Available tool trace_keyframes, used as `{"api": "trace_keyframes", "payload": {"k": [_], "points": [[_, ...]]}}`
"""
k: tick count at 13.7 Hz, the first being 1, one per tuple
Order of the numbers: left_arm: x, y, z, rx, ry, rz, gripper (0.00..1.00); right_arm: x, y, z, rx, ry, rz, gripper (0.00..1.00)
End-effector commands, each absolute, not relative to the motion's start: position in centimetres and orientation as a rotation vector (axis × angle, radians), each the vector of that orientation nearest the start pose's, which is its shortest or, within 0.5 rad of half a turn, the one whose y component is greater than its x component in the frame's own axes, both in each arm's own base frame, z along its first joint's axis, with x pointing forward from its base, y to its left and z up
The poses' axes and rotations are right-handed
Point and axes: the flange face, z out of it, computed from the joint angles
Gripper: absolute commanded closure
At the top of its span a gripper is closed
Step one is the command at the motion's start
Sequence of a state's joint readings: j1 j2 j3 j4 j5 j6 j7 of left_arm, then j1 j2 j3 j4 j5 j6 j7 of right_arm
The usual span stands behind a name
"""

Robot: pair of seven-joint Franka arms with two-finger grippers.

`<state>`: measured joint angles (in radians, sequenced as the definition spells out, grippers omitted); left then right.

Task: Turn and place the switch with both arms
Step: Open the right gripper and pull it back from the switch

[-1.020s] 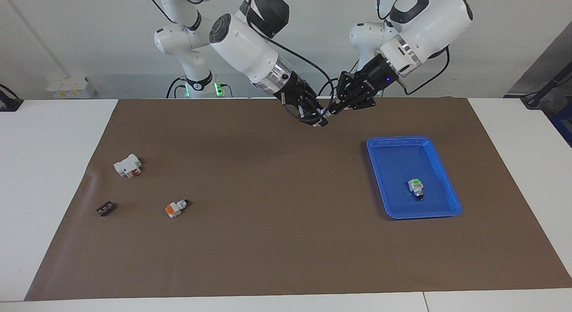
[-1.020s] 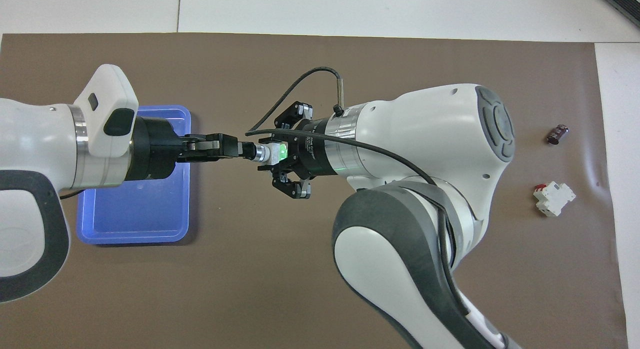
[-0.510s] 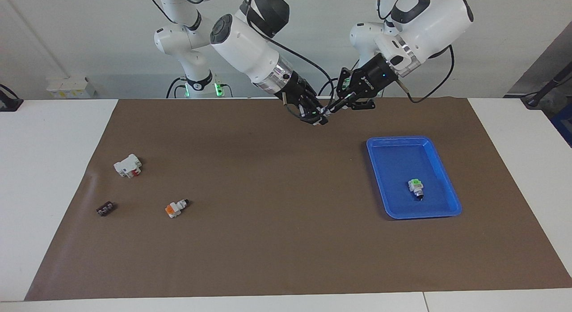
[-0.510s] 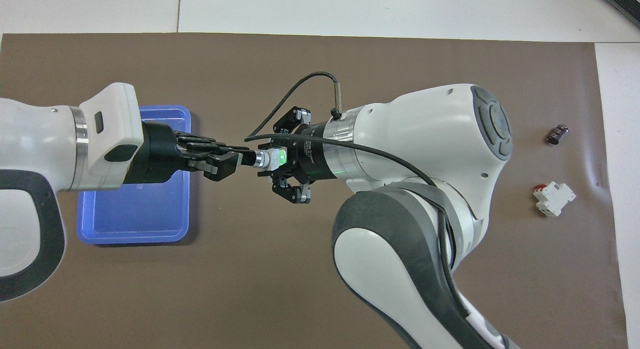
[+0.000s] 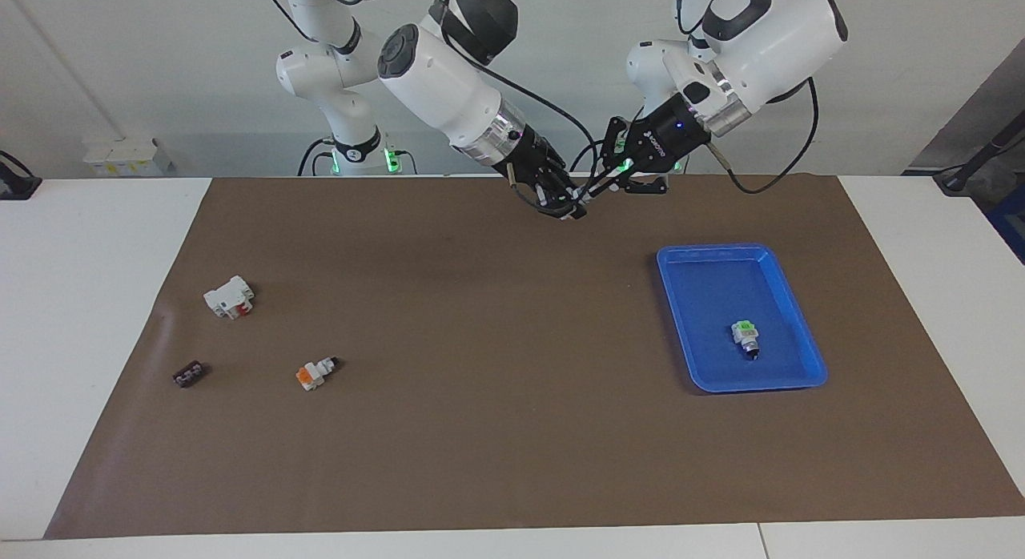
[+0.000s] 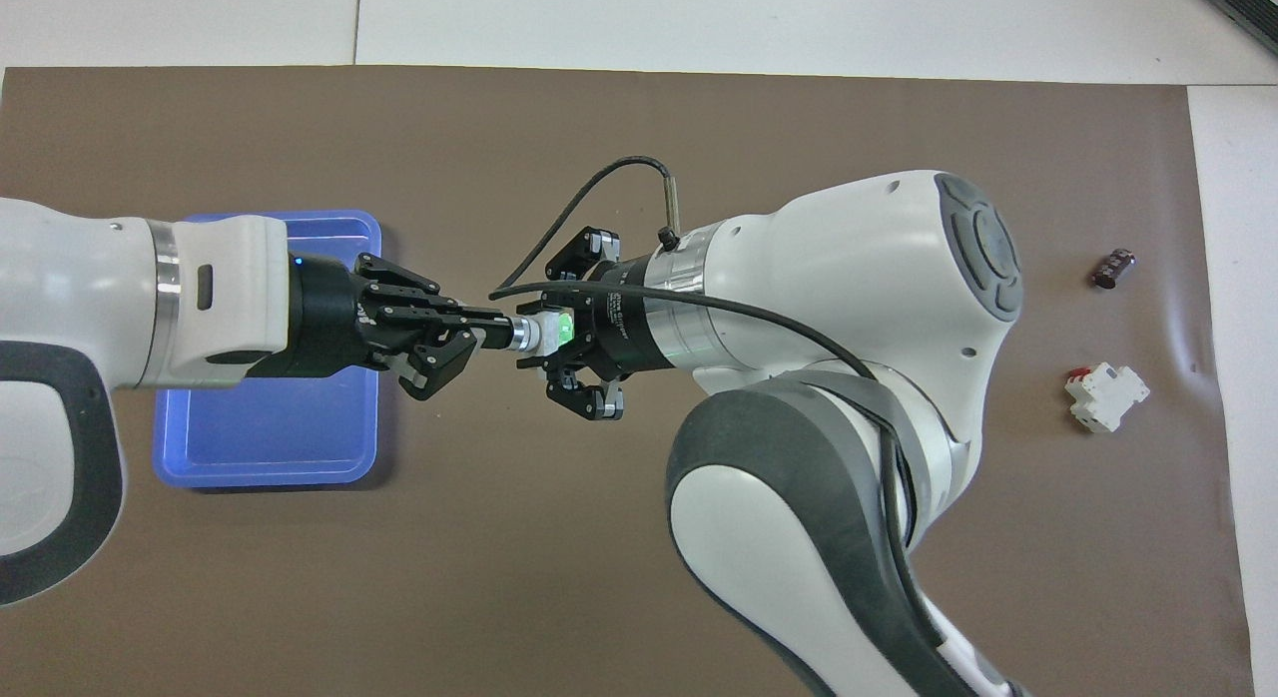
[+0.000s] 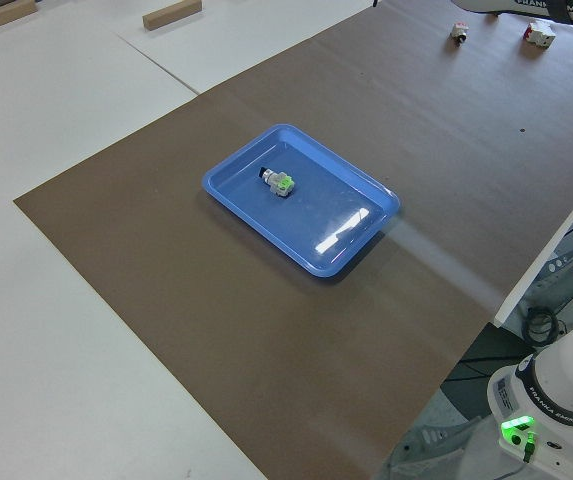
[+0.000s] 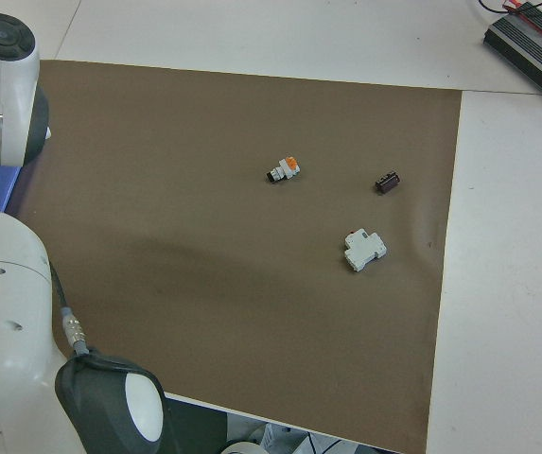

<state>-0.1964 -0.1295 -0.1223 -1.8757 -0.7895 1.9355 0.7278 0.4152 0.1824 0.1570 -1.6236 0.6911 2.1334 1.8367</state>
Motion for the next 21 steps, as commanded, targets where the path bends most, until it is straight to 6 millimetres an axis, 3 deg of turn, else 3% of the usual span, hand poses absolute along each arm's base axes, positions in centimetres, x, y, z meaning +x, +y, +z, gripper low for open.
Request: {"api": "trace_keyframes", "payload": {"k": [1, 6, 7, 8, 12, 14, 16, 19, 21], "points": [[46.3, -24.8, 60.1, 2.157, -1.065, 0.304, 1.0, 55.0, 36.6, 56.7, -1.736, 1.782, 0.619, 1.0], [46.7, -24.2, 60.1, 2.173, -1.034, 0.31, 1.0, 55.0, 36.6, 56.7, -1.736, 1.781, 0.62, 1.0], [46.8, -24.2, 60.1, 2.187, -1.004, 0.308, 1.0, 54.9, 36.6, 56.8, -1.74, 1.775, 0.616, 0.71], [46.8, -24.3, 60.0, 2.198, -0.981, 0.302, 1.0, 54.6, 36.6, 57.0, -1.75, 1.769, 0.605, 0.02], [47.2, -23.3, 59.6, 2.244, -0.977, 0.302, 1.0, 53.9, 36.2, 57.7, -1.763, 1.76, 0.589, 0.0], [47.5, -21.9, 58.6, 2.303, -0.992, 0.28, 1.0, 53.4, 36.2, 58.7, -1.875, 1.653, 0.479, 0.0], [47.9, -19.9, 57.5, 2.378, -1.002, 0.257, 1.0, 52.6, 35.7, 59.5, -2.002, 1.511, 0.364, 0.0], [49.4, -14.8, 56.2, 2.496, -0.943, 0.258, 1.0, 51.8, 34.7, 59.7, -2.152, 1.351, 0.27, 0.0], [50.2, -11.7, 55.6, 2.581, -0.891, 0.246, 1.0, 52.2, 32.7, 59.5, -2.358, 1.19, 0.124, 0.0]]}}
